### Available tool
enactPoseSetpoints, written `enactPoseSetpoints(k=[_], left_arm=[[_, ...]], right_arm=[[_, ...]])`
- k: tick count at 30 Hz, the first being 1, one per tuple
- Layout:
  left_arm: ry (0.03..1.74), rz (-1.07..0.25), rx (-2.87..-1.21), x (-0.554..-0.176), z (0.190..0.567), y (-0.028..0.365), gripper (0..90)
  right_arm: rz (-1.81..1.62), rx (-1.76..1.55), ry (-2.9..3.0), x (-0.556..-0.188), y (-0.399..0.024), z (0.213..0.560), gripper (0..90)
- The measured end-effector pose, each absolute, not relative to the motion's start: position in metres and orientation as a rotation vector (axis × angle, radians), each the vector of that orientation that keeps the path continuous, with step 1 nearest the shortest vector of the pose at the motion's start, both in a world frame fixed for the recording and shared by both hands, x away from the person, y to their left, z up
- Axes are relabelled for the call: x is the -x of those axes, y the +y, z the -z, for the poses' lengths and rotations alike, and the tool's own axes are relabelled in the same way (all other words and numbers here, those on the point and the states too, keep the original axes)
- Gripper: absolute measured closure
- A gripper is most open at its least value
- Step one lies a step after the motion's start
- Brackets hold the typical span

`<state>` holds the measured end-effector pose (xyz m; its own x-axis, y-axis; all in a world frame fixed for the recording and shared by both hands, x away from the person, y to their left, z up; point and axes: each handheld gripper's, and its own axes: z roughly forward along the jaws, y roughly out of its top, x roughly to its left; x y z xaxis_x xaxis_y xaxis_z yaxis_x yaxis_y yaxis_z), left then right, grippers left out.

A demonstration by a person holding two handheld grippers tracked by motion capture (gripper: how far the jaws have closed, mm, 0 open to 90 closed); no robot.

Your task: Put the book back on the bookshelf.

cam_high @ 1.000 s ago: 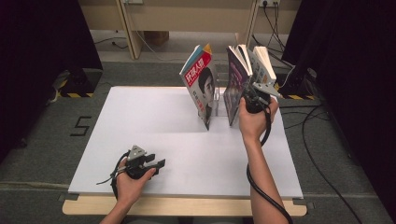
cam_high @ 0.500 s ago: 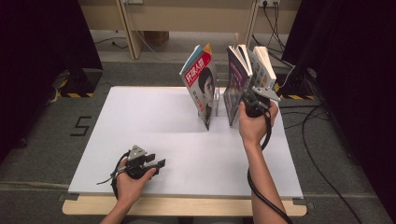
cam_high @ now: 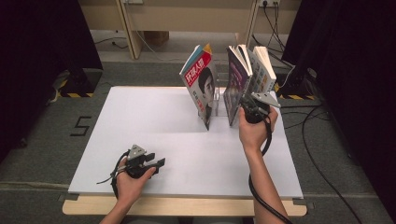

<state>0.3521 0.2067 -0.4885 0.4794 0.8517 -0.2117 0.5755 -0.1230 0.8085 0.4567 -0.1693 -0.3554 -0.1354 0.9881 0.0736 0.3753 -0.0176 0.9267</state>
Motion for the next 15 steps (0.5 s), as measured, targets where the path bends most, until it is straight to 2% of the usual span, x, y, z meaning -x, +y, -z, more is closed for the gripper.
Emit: enactPoseSetpoints(k=[15], left_arm=[[1.207,-0.382,-1.807,-0.353,0.489,0.206,46.0]], right_arm=[[-1.129,-1.446,1.618,-0.444,-0.177,0.376,72.2]])
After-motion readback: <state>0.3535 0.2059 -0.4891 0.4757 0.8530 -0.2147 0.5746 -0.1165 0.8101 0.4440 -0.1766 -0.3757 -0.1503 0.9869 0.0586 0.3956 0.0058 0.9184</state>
